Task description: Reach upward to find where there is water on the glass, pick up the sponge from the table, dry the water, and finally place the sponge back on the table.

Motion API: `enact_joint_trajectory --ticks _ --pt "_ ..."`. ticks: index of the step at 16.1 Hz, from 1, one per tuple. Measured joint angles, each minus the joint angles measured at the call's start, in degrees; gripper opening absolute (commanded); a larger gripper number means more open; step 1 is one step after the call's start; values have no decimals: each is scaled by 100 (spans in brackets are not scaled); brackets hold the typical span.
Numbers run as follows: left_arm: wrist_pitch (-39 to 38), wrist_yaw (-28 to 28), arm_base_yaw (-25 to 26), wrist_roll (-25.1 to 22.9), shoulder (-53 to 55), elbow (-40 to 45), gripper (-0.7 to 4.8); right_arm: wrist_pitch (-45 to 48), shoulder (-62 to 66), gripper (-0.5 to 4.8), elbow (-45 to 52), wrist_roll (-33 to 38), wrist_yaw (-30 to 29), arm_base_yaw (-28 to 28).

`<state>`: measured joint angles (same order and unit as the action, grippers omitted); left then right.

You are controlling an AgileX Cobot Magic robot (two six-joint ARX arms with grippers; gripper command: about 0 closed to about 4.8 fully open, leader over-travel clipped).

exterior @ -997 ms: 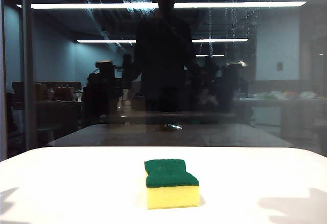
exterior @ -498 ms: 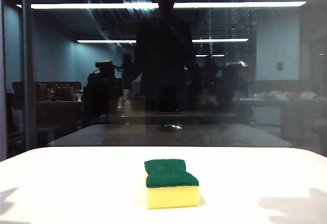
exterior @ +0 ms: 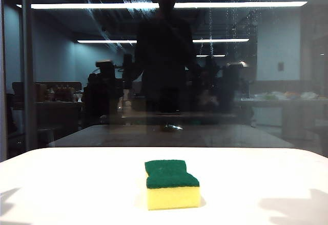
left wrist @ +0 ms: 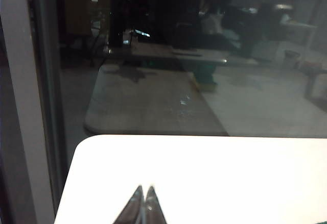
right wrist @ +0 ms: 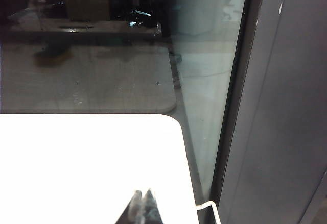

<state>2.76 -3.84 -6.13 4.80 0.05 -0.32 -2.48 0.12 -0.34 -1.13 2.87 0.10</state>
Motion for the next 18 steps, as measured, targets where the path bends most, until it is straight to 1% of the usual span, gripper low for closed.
enact_joint_trajectory --ticks 5,10,12,14,16,18 --pt "-15 0 0 0 4 -63 -6 -17 2 -6 -37 0 0 0" --pt "-22 2 0 0 2 -562 -6 -39 2 -6 -501 0 11 0" --pt "-280 2 0 0 4 -909 -6 -70 4 -6 -796 0 17 2" --pt "-754 2 0 0 7 -1397 -6 -223 0 -6 -1220 0 190 2" --pt "-1038 2 0 0 7 -1867 -6 -584 2 -6 -1698 0 396 2" --pt "-1259 2 0 0 74 -2306 -6 -778 4 -6 -2133 0 472 0"
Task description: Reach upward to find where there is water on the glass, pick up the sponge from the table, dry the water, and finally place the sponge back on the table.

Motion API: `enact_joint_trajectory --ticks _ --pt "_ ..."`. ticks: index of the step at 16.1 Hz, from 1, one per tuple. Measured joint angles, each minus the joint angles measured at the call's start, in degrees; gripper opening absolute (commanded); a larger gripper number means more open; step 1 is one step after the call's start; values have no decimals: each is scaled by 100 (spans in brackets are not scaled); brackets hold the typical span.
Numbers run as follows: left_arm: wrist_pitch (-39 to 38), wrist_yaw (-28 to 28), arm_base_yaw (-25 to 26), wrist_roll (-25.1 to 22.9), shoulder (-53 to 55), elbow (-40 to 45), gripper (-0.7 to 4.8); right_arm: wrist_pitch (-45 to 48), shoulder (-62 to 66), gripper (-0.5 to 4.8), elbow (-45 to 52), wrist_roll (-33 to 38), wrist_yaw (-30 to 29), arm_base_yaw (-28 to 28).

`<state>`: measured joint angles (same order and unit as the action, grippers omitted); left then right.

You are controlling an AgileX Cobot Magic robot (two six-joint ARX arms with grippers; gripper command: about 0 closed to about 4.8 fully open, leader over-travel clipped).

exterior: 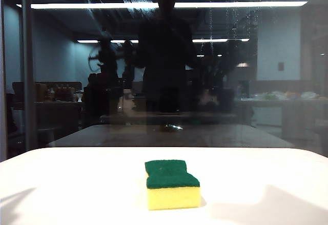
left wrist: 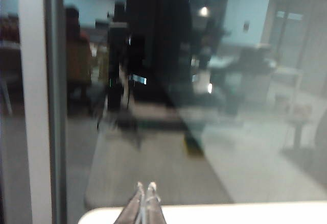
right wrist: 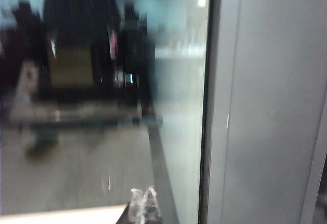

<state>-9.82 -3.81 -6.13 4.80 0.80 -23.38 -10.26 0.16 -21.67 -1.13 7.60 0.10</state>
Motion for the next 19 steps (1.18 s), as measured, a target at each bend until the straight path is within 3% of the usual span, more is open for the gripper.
enact_joint_trajectory --ticks 6,14,19 --pt "-310 -20 0 0 1858 -2697 -6 -551 1316 -6 -2319 0 15 2" --pt "-962 -483 0 0 5077 -6710 -6 -1709 4830 -6 -7020 284 -168 2" --pt "-1204 -509 0 -2 6395 -8426 -6 -2164 6690 -6 -9368 697 -588 0"
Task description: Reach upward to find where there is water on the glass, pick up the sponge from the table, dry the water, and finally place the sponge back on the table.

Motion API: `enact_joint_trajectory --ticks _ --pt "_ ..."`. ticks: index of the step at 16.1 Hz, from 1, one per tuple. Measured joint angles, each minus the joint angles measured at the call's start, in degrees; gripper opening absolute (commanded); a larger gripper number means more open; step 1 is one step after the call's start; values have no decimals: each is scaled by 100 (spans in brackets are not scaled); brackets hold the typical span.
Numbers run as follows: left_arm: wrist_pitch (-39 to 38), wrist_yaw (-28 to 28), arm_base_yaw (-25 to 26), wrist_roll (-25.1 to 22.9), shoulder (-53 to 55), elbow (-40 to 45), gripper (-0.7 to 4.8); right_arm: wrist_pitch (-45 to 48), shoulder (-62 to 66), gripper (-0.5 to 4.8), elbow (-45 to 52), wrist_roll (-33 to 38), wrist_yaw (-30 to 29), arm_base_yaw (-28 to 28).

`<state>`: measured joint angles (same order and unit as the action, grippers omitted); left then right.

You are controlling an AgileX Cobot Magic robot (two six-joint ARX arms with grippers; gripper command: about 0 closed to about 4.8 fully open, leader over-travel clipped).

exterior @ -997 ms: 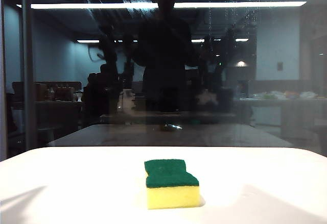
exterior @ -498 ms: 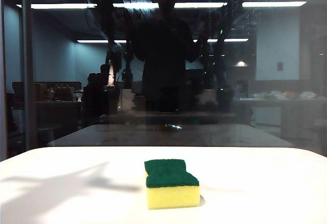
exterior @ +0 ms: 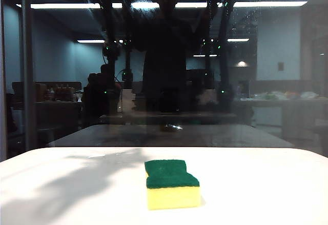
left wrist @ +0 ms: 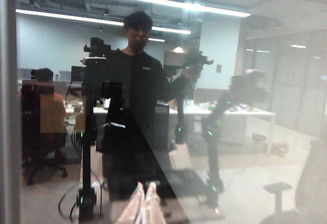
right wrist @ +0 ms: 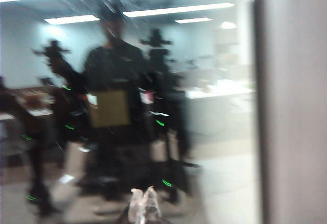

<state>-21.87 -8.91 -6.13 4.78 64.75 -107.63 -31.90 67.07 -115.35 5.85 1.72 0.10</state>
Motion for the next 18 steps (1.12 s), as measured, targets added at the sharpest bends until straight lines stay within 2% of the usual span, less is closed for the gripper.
enact_joint_trajectory --ticks 4,6,9,15,18 --pt "13 -7 0 0 741 -599 -6 -584 1445 -6 -1847 188 -420 0" --pt "2 -4 0 0 935 -752 -6 -1025 1967 -6 -2389 192 -442 0" --pt "13 -144 0 0 1003 -763 -6 -1259 2218 -6 -2433 201 -741 2" --pt "13 -153 0 -17 1008 -765 -6 -1169 2229 -6 -2457 203 -800 0" --pt "13 -426 0 -20 1008 -765 -6 -1169 2227 -6 -2459 205 -1292 0"
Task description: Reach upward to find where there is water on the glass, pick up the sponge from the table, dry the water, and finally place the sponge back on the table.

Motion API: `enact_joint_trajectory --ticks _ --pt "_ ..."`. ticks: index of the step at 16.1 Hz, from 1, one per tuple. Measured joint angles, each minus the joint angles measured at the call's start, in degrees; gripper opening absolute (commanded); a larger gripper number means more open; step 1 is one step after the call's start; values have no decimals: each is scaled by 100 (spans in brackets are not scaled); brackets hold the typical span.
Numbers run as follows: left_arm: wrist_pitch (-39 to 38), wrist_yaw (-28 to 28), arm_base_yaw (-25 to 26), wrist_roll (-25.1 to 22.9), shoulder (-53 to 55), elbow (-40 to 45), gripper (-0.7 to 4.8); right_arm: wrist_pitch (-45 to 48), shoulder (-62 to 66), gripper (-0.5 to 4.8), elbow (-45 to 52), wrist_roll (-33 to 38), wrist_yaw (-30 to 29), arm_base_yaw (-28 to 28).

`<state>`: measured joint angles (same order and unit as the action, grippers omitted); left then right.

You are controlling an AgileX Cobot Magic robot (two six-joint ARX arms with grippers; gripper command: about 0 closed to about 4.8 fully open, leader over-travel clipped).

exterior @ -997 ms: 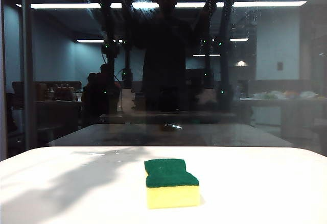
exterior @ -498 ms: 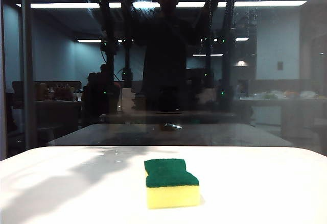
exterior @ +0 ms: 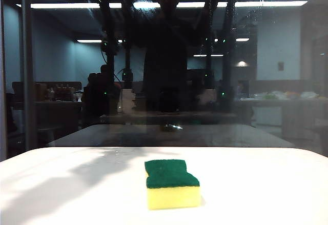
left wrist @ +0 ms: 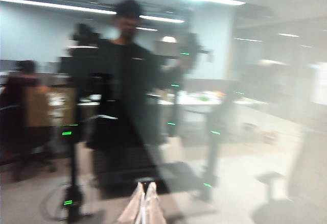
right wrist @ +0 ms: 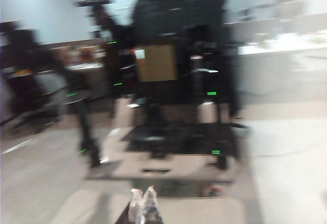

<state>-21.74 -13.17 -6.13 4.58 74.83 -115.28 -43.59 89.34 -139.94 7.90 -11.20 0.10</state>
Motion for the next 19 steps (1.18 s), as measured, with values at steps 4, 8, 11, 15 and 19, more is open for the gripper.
enact_joint_trajectory --ticks 4,8,11,15,19 --pt "-22 -717 0 0 -2 0 -6 0 -2 -6 -4 -2 -769 0" --pt "-39 -2057 0 20 -2 0 -6 2 -39 -6 -7 0 -1547 0" --pt "-37 -2929 0 22 -2 0 -6 81 -125 -6 -7 -2 -2347 0" --pt "-31 -3882 0 22 -2 0 -6 262 -164 -6 -15 0 -3558 2" --pt "39 -4546 0 487 -2 -2 -6 264 -164 -6 -15 221 -3991 0"
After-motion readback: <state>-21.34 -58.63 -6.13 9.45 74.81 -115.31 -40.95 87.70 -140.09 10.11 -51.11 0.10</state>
